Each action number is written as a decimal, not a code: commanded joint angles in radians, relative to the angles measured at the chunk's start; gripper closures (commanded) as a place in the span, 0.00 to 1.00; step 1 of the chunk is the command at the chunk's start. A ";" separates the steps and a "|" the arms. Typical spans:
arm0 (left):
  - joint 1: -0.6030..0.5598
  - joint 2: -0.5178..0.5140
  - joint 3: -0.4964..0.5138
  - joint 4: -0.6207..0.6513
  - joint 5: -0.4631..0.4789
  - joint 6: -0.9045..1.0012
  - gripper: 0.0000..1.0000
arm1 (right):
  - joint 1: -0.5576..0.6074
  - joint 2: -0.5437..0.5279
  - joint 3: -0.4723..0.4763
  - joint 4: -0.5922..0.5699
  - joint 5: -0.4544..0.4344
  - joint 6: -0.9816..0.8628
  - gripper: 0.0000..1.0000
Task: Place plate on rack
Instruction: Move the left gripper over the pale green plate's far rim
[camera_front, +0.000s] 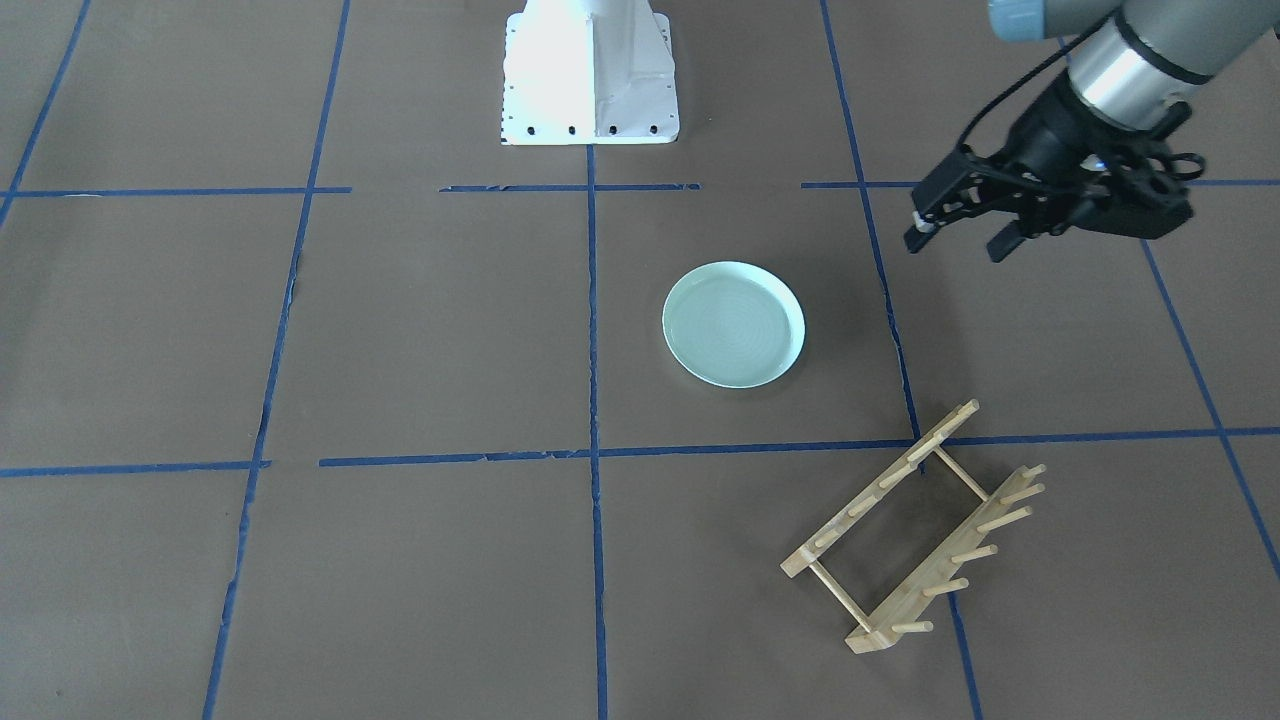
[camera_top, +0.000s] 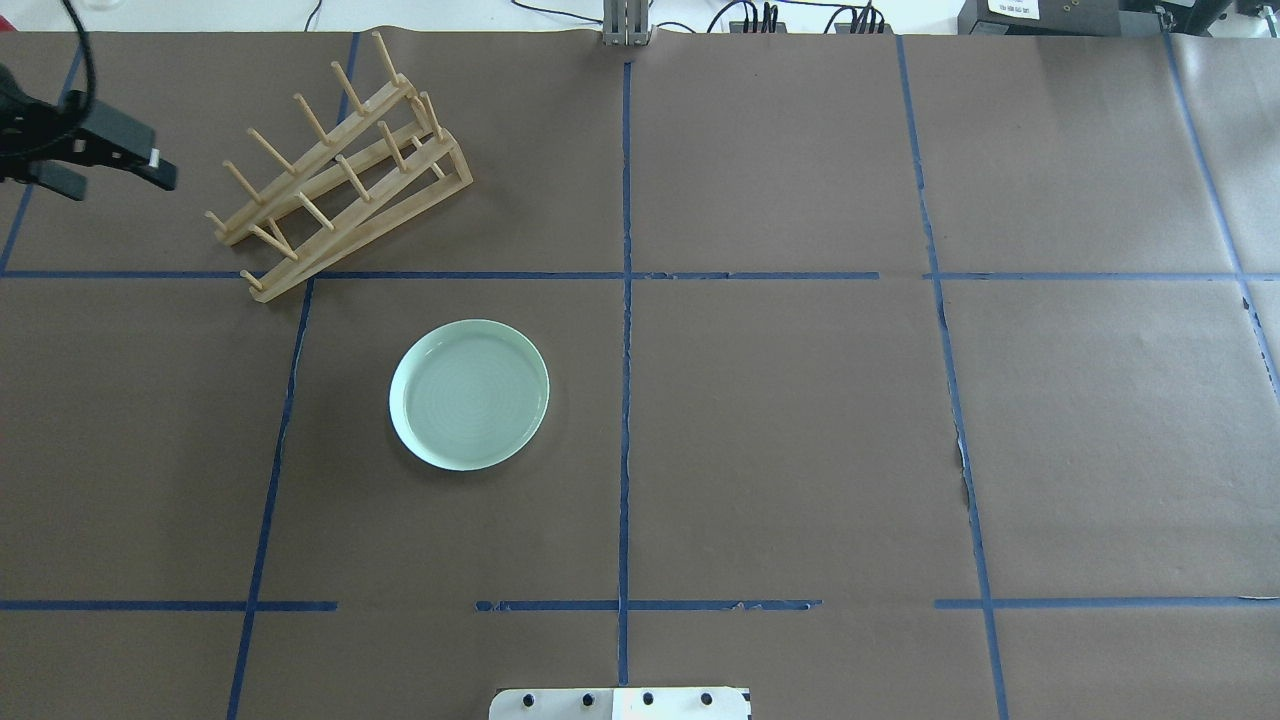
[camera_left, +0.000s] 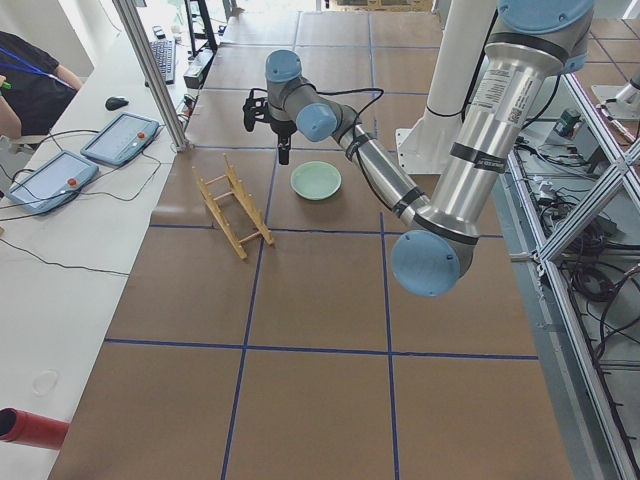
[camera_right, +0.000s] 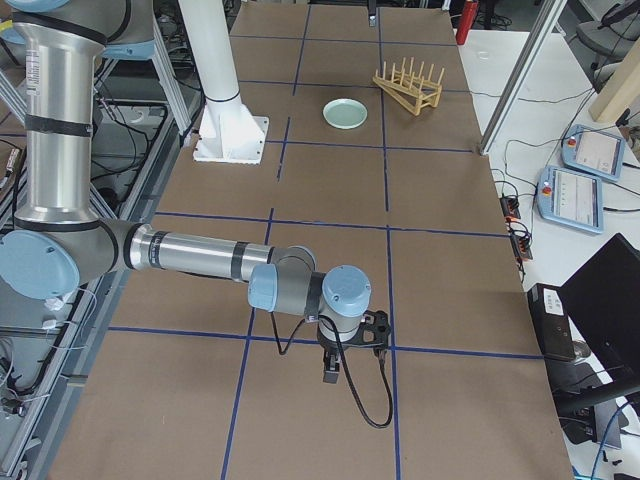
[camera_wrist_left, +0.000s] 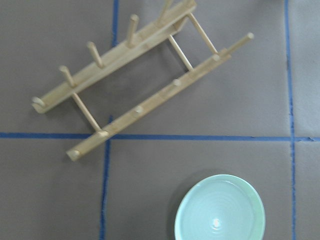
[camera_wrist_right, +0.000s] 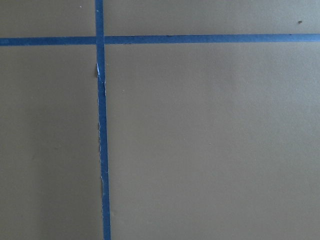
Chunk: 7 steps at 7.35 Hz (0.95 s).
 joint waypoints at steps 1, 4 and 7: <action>0.204 -0.185 0.038 0.150 0.196 -0.131 0.00 | -0.001 0.000 0.000 0.000 0.000 0.000 0.00; 0.388 -0.318 0.259 0.151 0.379 -0.231 0.00 | -0.001 0.000 0.000 0.000 0.000 0.000 0.00; 0.510 -0.316 0.437 -0.016 0.464 -0.233 0.00 | -0.001 0.000 0.000 0.000 0.000 0.000 0.00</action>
